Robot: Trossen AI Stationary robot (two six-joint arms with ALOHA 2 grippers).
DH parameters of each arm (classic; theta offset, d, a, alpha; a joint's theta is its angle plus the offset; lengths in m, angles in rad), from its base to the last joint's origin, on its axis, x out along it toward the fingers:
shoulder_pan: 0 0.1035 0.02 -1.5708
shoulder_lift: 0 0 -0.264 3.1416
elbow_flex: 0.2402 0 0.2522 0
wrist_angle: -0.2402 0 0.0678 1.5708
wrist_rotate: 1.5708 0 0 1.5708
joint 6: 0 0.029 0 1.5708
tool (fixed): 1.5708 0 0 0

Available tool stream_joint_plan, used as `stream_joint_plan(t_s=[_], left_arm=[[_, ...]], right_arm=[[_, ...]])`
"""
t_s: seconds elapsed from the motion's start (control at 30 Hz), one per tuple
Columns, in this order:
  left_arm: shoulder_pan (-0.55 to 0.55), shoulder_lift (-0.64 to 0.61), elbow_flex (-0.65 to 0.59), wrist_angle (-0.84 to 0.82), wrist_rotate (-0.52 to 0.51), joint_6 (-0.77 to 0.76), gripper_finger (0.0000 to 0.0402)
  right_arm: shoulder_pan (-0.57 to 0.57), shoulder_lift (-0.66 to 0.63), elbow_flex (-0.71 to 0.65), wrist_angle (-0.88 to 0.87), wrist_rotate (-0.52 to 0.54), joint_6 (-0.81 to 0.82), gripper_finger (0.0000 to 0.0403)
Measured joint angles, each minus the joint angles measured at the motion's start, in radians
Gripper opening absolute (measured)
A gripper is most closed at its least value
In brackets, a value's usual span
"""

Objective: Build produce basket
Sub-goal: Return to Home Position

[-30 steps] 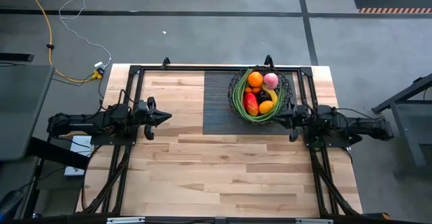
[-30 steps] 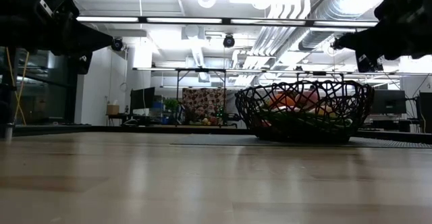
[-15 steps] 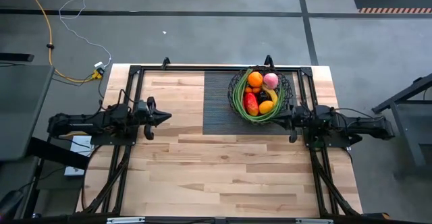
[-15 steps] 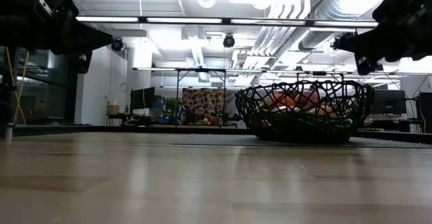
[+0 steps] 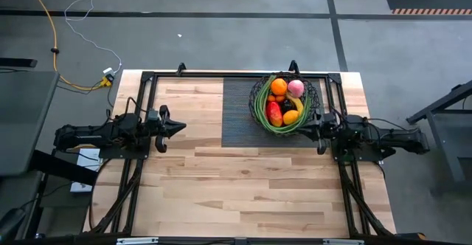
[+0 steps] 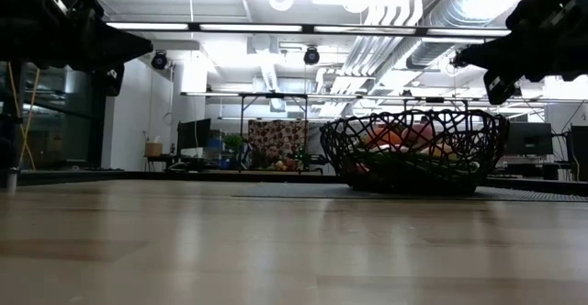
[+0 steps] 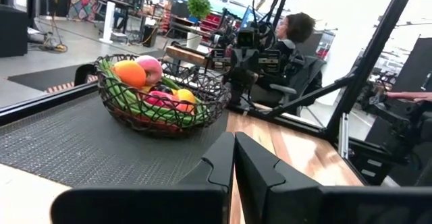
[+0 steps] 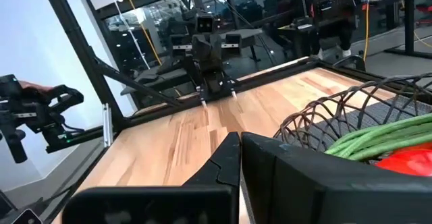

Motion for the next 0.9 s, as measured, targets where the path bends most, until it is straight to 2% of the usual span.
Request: stream_joint_plan(t_s=[0.9], left_arm=[[-0.032, 0.014, -0.001, 0.002, -0.003, 0.000, 0.0003]], right_arm=[[0.005, 0.014, 0.000, 0.000, 0.000, 0.000, 0.0000]])
